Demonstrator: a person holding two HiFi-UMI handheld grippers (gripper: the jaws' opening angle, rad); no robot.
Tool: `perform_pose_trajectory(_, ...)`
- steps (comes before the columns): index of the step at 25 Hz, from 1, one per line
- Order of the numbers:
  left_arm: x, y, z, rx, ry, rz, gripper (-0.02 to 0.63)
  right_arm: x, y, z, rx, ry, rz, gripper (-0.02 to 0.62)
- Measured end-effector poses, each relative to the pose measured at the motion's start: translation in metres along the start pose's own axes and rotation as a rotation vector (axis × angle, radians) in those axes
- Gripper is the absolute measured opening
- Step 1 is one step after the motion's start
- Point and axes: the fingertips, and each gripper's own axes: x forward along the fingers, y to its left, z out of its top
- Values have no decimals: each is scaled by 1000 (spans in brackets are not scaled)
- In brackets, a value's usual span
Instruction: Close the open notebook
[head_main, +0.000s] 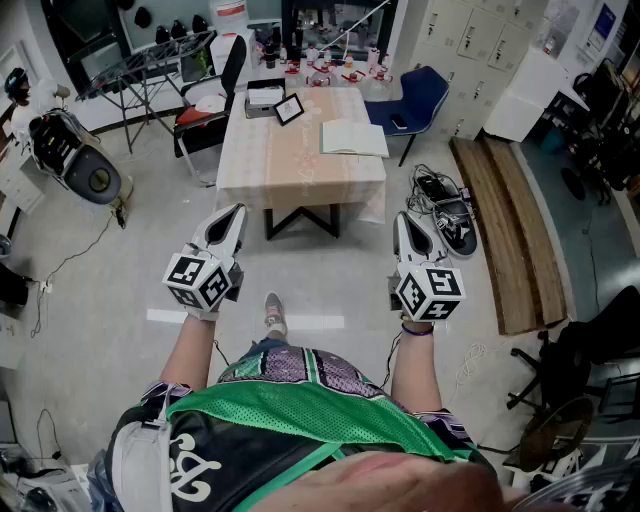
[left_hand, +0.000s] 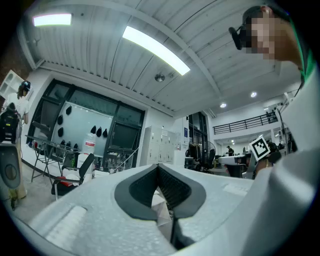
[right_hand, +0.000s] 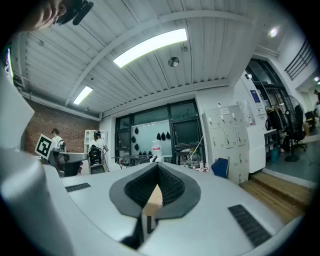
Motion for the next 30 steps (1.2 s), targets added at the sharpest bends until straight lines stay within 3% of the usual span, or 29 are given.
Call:
perform_pose_trajectory(24,-6,-16,-1,-28,19,-34,15,-13,7,-2,-39,0,24,0)
perform_pose_trajectory(30,-9,-21,-4,-23,35,-36,15,-16,7,-5,-1,-2,59,0)
